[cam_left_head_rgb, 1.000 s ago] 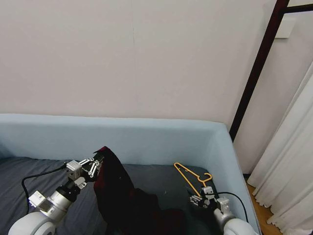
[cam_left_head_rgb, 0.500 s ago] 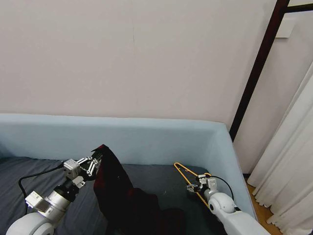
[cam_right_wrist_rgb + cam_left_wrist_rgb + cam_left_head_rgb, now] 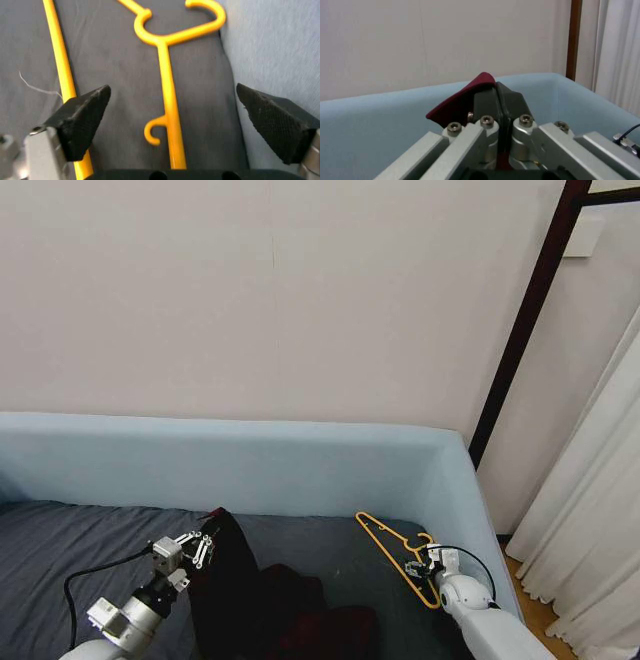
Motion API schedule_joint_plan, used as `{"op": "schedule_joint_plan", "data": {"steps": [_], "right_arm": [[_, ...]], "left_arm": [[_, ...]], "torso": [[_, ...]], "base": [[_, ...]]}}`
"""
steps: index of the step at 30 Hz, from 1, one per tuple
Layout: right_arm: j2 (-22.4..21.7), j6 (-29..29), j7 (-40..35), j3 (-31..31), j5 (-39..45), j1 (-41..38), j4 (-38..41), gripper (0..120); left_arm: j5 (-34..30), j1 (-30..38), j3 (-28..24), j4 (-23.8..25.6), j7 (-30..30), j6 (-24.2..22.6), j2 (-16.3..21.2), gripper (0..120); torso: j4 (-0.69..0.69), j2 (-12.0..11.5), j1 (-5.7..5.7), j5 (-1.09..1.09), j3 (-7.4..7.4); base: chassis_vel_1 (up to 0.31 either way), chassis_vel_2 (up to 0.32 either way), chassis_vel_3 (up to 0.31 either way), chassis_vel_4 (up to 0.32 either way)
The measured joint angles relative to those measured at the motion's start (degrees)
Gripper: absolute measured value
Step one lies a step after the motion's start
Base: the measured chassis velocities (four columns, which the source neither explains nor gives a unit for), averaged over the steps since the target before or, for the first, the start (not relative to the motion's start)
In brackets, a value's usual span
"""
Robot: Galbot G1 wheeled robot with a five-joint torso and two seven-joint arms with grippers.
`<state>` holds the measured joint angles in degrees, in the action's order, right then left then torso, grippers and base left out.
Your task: Pick up the clothes from the sofa and hang them on the clothes hanger.
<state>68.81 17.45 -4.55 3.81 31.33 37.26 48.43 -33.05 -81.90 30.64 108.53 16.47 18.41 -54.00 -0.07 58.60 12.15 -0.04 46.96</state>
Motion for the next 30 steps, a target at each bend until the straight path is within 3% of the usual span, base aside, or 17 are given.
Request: {"op": "schedule_joint_plan", "data": {"steps": [7,12,15,20,30], "right_arm": [[0.1,1.6,1.3,0.2,-0.2,0.2,-0.3,74],[0.4,2.2,2.5,0.3,-2.3,0.2,-1.6,49],[0.5,2.2,2.6,0.3,-2.5,0.1,-1.8,45],[0.6,1.6,2.8,0.1,-2.9,0.1,-2.0,24],[-0.9,-1.0,2.6,-0.3,-2.3,0.9,0.3,22]], "left_arm": [[0.0,0.2,-0.3,0.3,0.0,0.0,0.1,0],[-0.2,-0.1,0.1,0.7,-0.1,0.0,0.4,0],[-0.2,-0.2,0.1,0.8,-0.1,0.0,0.4,0],[-0.1,-0.2,0.0,0.7,-0.1,0.0,-0.2,0],[0.3,0.4,-0.7,0.3,-0.2,0.0,-0.6,0]], "torso": [[0.00,0.0,0.00,0.00,0.00],[0.01,0.0,0.00,-0.01,0.00],[0.01,0.0,0.00,0.00,0.00],[0.01,0.0,0.00,-0.01,0.00],[0.00,0.0,0.00,0.00,0.00]], "base": [[0.000,0.000,0.000,0.000],[0.000,0.000,0.000,0.000],[0.000,0.000,0.000,0.000],[0.000,0.000,0.000,0.000],[0.000,0.000,0.000,0.000]]}}
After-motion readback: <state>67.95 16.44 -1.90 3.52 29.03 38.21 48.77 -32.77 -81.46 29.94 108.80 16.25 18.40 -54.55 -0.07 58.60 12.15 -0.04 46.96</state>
